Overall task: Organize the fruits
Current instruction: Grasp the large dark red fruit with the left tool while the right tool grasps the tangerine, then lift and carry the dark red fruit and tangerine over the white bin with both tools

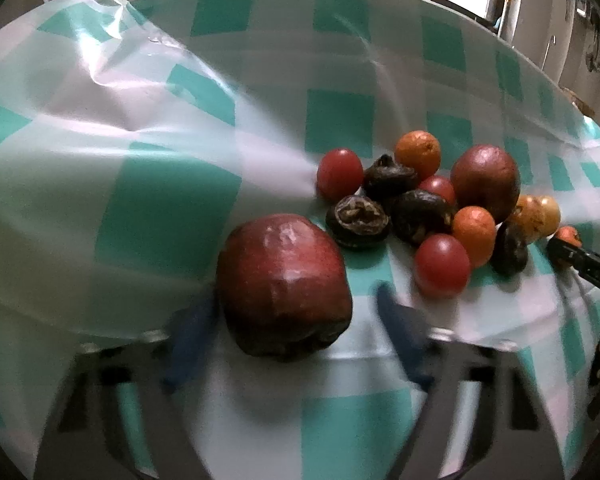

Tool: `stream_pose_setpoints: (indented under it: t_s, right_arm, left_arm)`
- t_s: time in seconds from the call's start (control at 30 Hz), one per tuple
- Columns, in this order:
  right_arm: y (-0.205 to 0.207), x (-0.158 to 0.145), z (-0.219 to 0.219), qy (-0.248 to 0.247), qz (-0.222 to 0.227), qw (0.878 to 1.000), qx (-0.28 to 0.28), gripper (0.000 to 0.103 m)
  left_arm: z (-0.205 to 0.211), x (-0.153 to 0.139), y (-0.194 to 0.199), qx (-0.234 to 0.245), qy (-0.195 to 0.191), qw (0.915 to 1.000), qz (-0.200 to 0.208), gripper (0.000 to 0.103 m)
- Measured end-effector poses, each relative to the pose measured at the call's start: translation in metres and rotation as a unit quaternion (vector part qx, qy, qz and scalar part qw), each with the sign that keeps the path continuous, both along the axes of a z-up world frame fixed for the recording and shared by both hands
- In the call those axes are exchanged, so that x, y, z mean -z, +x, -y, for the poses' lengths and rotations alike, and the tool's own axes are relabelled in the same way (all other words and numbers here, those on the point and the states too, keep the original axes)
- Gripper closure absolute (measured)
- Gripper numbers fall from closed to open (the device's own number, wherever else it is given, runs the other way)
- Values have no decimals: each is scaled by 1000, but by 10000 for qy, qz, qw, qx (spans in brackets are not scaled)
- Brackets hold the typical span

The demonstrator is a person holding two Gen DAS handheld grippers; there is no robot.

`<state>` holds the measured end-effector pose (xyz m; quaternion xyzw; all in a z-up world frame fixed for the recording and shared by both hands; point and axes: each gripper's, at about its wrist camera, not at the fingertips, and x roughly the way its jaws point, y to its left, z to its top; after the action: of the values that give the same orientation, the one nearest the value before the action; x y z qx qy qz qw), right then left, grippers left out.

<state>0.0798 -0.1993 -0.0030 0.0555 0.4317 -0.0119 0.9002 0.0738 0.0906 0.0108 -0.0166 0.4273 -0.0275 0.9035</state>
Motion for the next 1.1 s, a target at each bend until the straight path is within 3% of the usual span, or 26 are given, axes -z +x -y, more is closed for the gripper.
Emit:
stream_pose_setpoints:
  t_s: [0.3, 0.5, 0.73, 0.87, 1.1]
  right_arm:
    - [-11, 6, 16, 705, 132, 9974, 11, 58]
    - [-11, 12, 63, 1661, 302, 9856, 90, 58]
    - [-30, -2, 78, 1941, 621, 9789, 126, 58]
    - [-64, -2, 80, 2206, 432, 9735, 430, 58]
    - [-193, -33, 61, 1945, 900, 9768, 43, 58]
  left_arm:
    - [-24, 1, -8, -19, -543, 9985, 57, 48]
    - [-37, 5, -10, -26, -880, 9961, 77, 48]
    - [-41, 1, -9, -113, -1302, 9913, 182, 49]
    - [-47, -8, -33, -315, -1445, 9883, 367, 49]
    - [-9, -27, -125, 211, -1537, 9853, 714, 49]
